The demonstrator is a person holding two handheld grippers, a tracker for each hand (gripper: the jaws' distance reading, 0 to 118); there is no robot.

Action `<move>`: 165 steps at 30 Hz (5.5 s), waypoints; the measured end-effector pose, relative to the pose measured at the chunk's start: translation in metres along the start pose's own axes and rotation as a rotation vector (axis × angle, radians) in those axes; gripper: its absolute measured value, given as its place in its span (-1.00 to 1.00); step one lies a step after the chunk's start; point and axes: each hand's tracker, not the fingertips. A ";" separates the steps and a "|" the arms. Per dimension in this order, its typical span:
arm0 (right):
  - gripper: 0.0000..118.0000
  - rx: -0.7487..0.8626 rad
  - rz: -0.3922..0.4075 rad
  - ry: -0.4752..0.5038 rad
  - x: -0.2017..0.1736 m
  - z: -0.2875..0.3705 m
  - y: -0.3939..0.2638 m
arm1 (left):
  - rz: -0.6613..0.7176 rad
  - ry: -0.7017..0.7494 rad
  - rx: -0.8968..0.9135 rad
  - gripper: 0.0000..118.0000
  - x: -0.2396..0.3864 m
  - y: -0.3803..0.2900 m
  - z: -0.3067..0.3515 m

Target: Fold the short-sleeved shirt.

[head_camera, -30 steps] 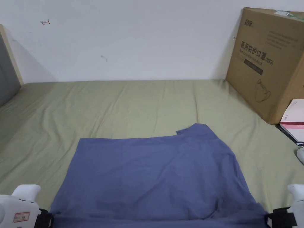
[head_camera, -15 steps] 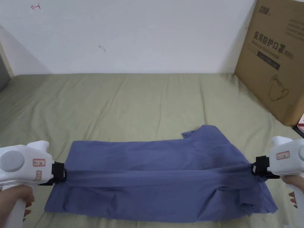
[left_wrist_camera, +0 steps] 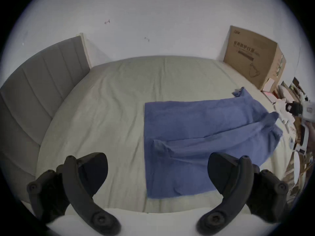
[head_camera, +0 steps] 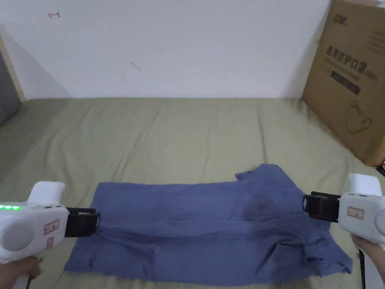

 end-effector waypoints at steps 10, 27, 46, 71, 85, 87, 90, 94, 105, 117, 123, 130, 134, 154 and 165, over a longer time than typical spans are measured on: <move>-0.91 0.276 -0.096 0.190 -0.062 0.127 -0.055 | 0.101 0.028 0.374 -1.00 0.040 -0.051 0.132; -0.91 0.133 -0.180 0.281 -0.053 0.123 -0.067 | 0.205 -0.011 -0.320 0.93 -0.027 -0.031 -0.040; -0.35 0.045 -0.233 0.149 0.020 0.074 -0.066 | 0.058 -0.041 -0.146 -0.93 0.005 -0.040 -0.023; -0.90 -0.283 0.003 -0.010 0.046 -0.011 -0.050 | 0.199 -0.068 -0.118 -0.93 -0.019 -0.032 0.008; -0.90 -0.502 -0.023 0.011 0.104 0.085 -0.147 | 0.152 -0.094 -0.323 -0.93 -0.024 -0.150 0.092; -0.90 -0.512 -0.024 0.011 0.105 0.082 -0.155 | 0.156 -0.095 -0.330 -0.93 -0.026 -0.160 0.087; -0.76 -0.437 -0.035 -0.010 0.101 0.088 -0.153 | 0.167 -0.095 -0.341 -0.76 -0.025 -0.164 0.084; 1.00 -0.294 -0.032 -0.002 0.095 0.107 -0.133 | 0.056 -0.062 -0.225 1.00 -0.026 -0.152 0.098; 0.86 0.128 -0.066 0.266 -0.028 0.140 -0.031 | 0.090 -0.216 0.279 0.56 0.038 -0.012 0.153; -0.98 0.257 0.009 0.355 -0.107 0.097 0.051 | 0.073 -0.088 -0.131 -1.00 -0.006 0.083 0.034; -0.98 0.134 0.078 0.325 -0.108 0.060 0.035 | 0.171 -0.053 -0.393 0.00 -0.064 0.041 -0.083; -0.98 0.013 0.051 0.283 -0.088 0.027 0.009 | 0.111 -0.012 -0.459 0.88 -0.080 -0.008 -0.166; -0.98 -0.009 0.022 0.247 -0.071 0.016 0.003 | -0.059 -0.006 -0.371 0.74 -0.043 -0.023 -0.142; 0.94 -0.471 -0.007 -0.087 0.018 -0.196 0.020 | -0.019 -0.128 -0.055 -0.99 -0.031 0.012 -0.007; -1.00 -0.361 0.164 0.078 -0.020 -0.155 0.009 | 0.051 -0.141 -0.119 -0.99 -0.036 0.001 -0.033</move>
